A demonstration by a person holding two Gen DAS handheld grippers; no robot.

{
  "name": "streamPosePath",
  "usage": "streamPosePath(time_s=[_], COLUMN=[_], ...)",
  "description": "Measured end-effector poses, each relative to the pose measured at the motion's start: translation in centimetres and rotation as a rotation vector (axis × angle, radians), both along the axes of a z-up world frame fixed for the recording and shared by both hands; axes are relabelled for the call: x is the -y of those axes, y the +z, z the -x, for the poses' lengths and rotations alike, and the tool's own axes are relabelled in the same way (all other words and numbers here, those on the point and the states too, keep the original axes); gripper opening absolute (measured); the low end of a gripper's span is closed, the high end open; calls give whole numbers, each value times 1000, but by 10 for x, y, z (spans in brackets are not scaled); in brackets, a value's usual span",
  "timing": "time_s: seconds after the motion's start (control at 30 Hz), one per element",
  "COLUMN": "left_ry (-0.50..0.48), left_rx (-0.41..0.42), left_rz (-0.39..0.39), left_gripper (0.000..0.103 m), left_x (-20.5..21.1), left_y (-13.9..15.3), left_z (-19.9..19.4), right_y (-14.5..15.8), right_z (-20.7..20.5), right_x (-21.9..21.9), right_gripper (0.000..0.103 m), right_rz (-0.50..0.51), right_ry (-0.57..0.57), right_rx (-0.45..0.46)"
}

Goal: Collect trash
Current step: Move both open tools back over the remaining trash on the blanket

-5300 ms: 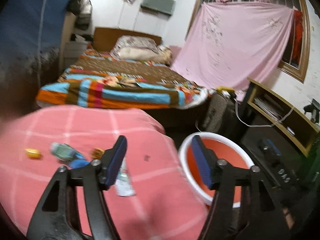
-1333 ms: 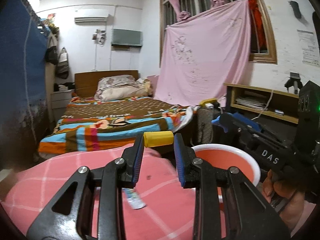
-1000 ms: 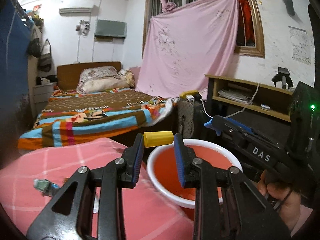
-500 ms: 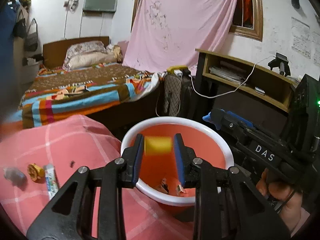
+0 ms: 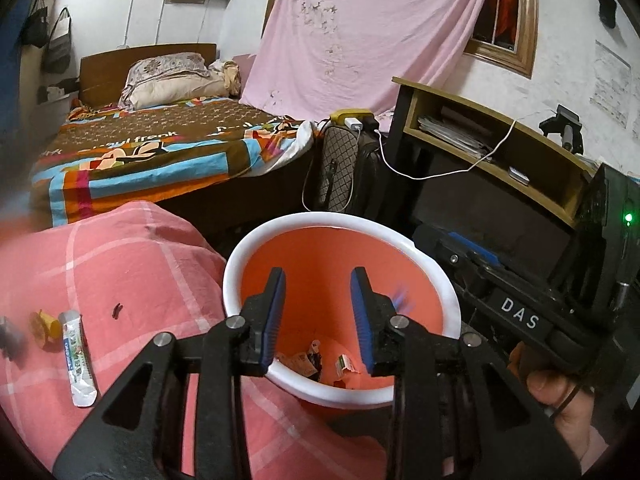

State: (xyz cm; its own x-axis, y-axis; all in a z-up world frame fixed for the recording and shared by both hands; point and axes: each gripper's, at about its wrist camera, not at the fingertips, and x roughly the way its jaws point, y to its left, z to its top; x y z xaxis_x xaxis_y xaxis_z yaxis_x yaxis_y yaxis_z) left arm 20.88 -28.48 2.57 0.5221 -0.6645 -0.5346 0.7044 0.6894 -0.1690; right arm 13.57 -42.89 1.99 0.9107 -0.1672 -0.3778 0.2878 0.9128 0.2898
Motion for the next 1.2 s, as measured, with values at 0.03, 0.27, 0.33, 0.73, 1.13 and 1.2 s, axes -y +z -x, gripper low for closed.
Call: streamPosePath(time_s=[0.03, 0.27, 0.33, 0.73, 1.13, 1.2], left_ry=[6, 71, 89, 254, 492, 527], left_rx=[-2, -8, -9, 57, 184, 205], left_rz=[3, 25, 33, 102, 188, 195], left_gripper=[20, 31, 36, 68, 92, 92], left_x=[-1, -18, -24, -83, -161, -173], left_y=[1, 6, 8, 24, 28, 27], left_z=[-1, -7, -9, -15, -11, -9], right_y=[0, 3, 5, 25, 41, 42], right_z=[0, 1, 0, -2, -5, -7], right_x=[0, 1, -1, -32, -76, -87], right_gripper=[50, 53, 55, 101, 103, 103], right_rz=[-2, 0, 7, 114, 207, 225], right_ry=[-2, -18, -22, -17, 42, 59], right_rx=[0, 15, 24, 151, 312, 336])
